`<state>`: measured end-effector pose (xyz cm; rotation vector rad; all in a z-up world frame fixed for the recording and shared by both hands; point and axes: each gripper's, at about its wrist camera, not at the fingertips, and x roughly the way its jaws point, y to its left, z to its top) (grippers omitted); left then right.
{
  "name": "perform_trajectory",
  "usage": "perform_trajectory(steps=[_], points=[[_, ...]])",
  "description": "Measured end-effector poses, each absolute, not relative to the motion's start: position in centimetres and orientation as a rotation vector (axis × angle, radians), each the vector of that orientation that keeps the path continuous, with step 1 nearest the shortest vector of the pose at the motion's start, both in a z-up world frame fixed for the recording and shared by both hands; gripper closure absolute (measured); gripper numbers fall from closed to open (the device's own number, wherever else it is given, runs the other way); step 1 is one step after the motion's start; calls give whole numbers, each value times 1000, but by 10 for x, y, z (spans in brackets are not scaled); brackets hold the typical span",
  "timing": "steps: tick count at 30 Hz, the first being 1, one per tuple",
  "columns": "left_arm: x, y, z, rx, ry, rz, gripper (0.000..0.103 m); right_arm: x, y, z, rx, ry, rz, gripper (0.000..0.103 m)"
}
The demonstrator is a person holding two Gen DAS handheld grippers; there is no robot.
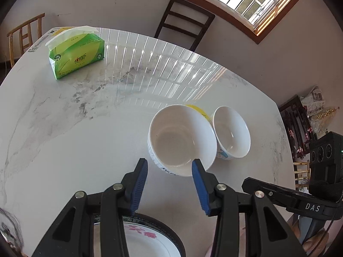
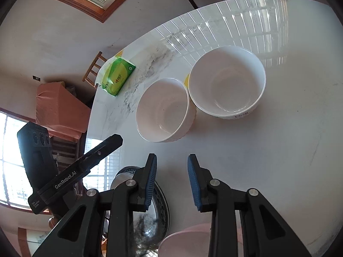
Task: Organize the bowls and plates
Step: 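Close both tools on the rim of the white Rabbit bowl, then carry the white Rabbit bowl with both tools and lower it into the pink bowl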
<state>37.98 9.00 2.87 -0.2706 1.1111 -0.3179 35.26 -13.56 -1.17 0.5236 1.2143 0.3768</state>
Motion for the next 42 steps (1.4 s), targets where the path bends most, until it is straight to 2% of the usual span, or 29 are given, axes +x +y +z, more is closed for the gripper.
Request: perform_trajectory(steps=[14,20,21,22,24,30,42], points=[[432,73,0,-112,1190,-277,59,388,-114,-40,522,1239,278,74],[440,70,-17,-109,1204,-239,59,397,-106,-49,495,1254,244,78],[440,70,-21,-124,1216,-241,60,398,-105,-51,494,1258,240,79],[440,70,-25,-137,1226,-240,77,399,-105,-53,493,1259,235,82],[440,69,-32,-121,1242,-198,91,400,-104,-55,483,1253,232,85],[426,80,-34,-194,1238,-145,93,397,-105,-53,488,1249,270,88],[345,74,20,-215,1164,-152,91,332,-122,-5,471,1181,399,89]])
